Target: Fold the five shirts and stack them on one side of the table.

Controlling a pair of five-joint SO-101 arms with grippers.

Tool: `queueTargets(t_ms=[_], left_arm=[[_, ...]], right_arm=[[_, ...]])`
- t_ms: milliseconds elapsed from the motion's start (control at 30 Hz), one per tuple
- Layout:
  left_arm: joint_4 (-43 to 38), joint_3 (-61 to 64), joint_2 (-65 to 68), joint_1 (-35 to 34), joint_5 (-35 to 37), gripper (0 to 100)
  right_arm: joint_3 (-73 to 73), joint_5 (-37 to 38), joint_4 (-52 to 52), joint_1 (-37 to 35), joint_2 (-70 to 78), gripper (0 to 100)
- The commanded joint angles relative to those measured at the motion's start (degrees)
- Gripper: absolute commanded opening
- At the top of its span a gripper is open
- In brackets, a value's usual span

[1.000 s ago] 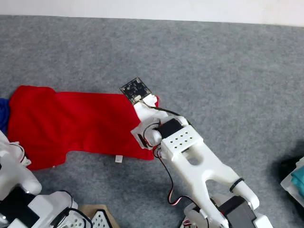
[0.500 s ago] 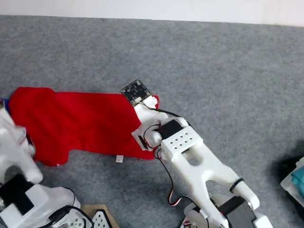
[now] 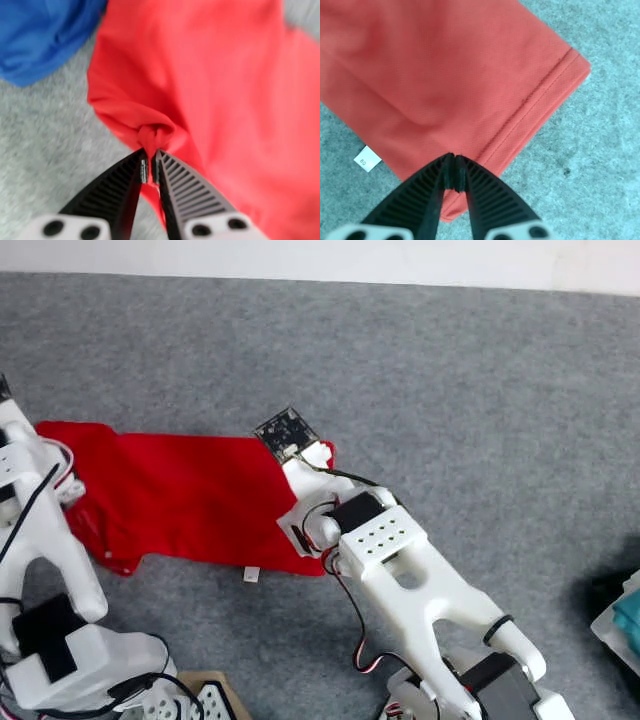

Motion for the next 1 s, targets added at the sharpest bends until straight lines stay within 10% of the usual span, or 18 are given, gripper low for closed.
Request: queueTargets(t_ms=[0, 600, 967], left_arm=[[-5.6, -4.1, 2.6, 2.9, 6.0, 1], [-5.5, -33.9, 30.7, 3.9, 12.7, 2], [4.9, -39.8, 30.9, 5.6, 12.7, 42]], right_arm=[[-0.3, -0.3, -0.6, 0.7, -0.9, 0.6], [0.5, -0.3, -0.7, 0.3, -0.9, 0.6], [0.5, -0.2, -0.8, 0.3, -0.9, 0.6]])
